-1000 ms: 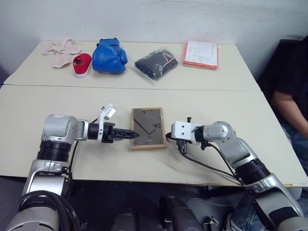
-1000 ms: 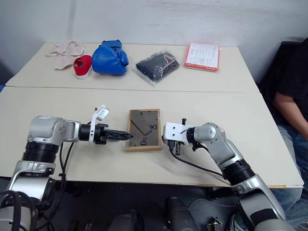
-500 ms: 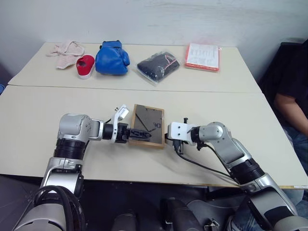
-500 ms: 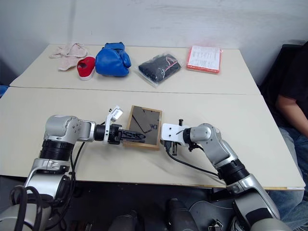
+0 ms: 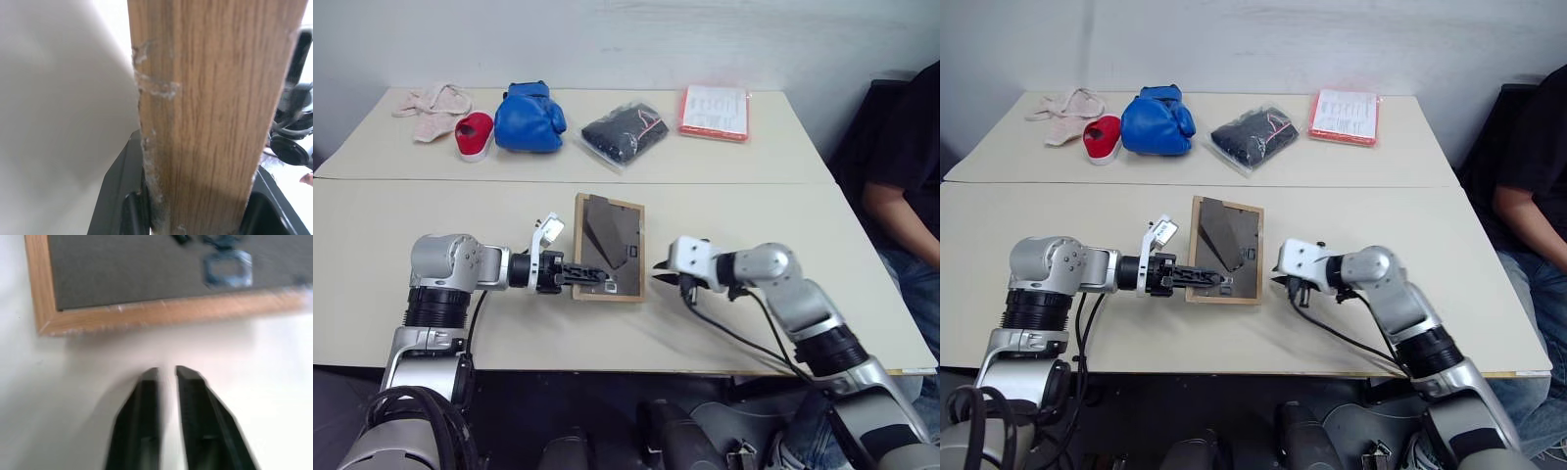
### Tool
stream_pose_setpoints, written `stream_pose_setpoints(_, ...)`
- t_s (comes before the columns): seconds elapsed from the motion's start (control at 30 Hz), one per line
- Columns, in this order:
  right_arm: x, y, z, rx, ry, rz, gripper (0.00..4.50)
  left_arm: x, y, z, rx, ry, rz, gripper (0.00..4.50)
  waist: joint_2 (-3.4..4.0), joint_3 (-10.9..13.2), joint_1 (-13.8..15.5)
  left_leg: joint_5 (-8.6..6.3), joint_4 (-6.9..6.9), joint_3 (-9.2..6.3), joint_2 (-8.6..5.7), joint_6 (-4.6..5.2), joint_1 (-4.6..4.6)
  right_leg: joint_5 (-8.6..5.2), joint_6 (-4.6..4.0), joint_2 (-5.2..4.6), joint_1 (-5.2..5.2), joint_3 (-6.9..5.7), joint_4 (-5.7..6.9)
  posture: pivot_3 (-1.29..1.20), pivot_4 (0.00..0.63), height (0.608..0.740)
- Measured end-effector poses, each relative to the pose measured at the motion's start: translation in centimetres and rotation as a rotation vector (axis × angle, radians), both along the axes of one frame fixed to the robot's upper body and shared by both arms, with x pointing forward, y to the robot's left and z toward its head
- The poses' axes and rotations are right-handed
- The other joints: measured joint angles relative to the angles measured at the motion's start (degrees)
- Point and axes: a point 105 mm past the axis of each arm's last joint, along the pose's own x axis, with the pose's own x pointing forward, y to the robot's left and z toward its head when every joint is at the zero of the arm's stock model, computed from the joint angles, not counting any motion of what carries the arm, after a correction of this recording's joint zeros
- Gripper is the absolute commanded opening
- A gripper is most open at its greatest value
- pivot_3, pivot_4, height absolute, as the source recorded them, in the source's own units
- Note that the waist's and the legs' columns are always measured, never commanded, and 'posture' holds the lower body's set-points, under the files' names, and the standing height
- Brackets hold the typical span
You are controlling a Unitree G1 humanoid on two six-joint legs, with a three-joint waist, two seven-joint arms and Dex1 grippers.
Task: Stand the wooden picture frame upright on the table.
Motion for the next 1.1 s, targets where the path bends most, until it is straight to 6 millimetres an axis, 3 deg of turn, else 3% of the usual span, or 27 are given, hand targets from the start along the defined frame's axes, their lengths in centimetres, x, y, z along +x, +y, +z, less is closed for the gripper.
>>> stream_pose_setpoints(0.13, -1.9, -0.6, 4.8, 0.193, 0.168, 0.020, 2.92, -0.2, -0.2, 0.8, -0.008, -0.068, -0.020, 1.27, 0.04, 0.1, -0.1, 0.00, 0.00, -0.02, 0.01, -0.01, -0.01, 0.00, 0.00, 0.00, -0.03, -0.01, -0.03, 0.00, 0.150, 0.740)
stream_pose_setpoints(0.23, -2.4, 0.5, 8.6, 0.306, 0.208, 0.054, 3.98, -0.3, -0.5, 1.4, -0.009, -0.120, -0.038, 1.27, 0.02, 0.1, -0.3, 0.01, -0.01, -0.03, 0.02, -0.05, 0.01, 0.00, 0.00, 0.00, -0.03, -0.01, -0.01, 0.00, 0.150, 0.740)
stream_pose_setpoints(0.3, -2.5, 2.0, 10.4, 0.380, 0.235, 0.086, 4.44, -0.5, -1.0, 2.1, -0.015, -0.167, -0.063, 1.27, 0.02, 0.1, -0.3, 0.02, -0.05, -0.03, 0.02, -0.05, 0.00, -0.01, -0.02, 0.01, -0.06, -0.01, -0.02, 0.00, 0.150, 0.740)
stream_pose_setpoints(0.47, -1.8, 4.3, 10.3, 0.419, 0.302, 0.080, 4.50, -1.4, -1.8, 3.6, -0.055, -0.234, -0.129, 1.27, 0.02, 0.1, -0.1, 0.03, 0.04, 0.00, -0.04, -0.01, -0.68, 0.00, -0.01, -0.06, -0.68, 0.02, 0.04, 0.00, 0.150, 0.740)
stream_pose_setpoints(0.6, -1.4, 5.5, 10.2, 0.421, 0.284, 0.092, 4.50, -1.4, -0.9, 3.7, -0.040, -0.236, -0.110, 1.27, 0.03, 0.1, -0.2, 0.04, 0.17, -0.02, -0.01, -0.03, -1.05, 0.00, 0.00, -0.05, -1.04, -0.02, 0.12, 0.00, 0.150, 0.740)
stream_pose_setpoints(0.7, -1.9, 5.8, 10.4, 0.428, 0.291, 0.126, 4.50, -1.5, -1.0, 3.8, -0.045, -0.246, -0.116, 1.27, 0.03, 0.1, -0.2, 0.04, 0.22, -0.03, -0.01, -0.02, -1.07, 0.00, 0.00, -0.06, -1.04, -0.03, 0.12, 0.00, 0.150, 0.740)
stream_pose_setpoints(0.77, -3.3, 6.1, 10.9, 0.426, 0.306, 0.204, 4.50, -1.4, -1.0, 3.9, -0.047, -0.254, -0.116, 1.27, 0.03, 0.1, -0.2, 0.04, 0.22, -0.04, -0.01, -0.02, -1.08, 0.00, 0.00, -0.05, -1.04, -0.04, 0.13, 0.00, 0.150, 0.740)
stream_pose_setpoints(0.83, -4.5, 5.7, 11.3, 0.406, 0.297, 0.247, 4.50, -1.3, -1.0, 3.9, -0.047, -0.254, -0.111, 1.27, 0.03, 0.1, -0.2, 0.03, 0.22, -0.09, -0.01, -0.01, -1.09, 0.00, 0.00, -0.05, -1.02, -0.07, 0.10, 0.00, 0.150, 0.740)
stream_pose_setpoints(0.93, -4.1, 4.5, 10.8, 0.378, 0.278, 0.195, 4.50, -1.2, -0.9, 3.8, -0.036, -0.262, -0.113, 1.27, 0.03, 0.1, -0.2, 0.03, 0.24, -0.08, -0.02, 0.00, -1.08, 0.01, 0.00, -0.06, -0.98, -0.07, 0.08, 0.00, 0.150, 0.740)
stream_pose_setpoints(1.1, -2.9, -0.5, 10.6, 0.304, 0.174, 0.048, 4.50, -1.0, -0.4, 3.9, -0.017, -0.275, -0.099, 1.27, 0.02, 0.1, 0.0, 0.01, 0.21, -0.10, -0.03, 0.04, -1.20, 0.01, 0.02, -0.06, -1.04, -0.08, 0.00, 0.00, 0.150, 0.740)
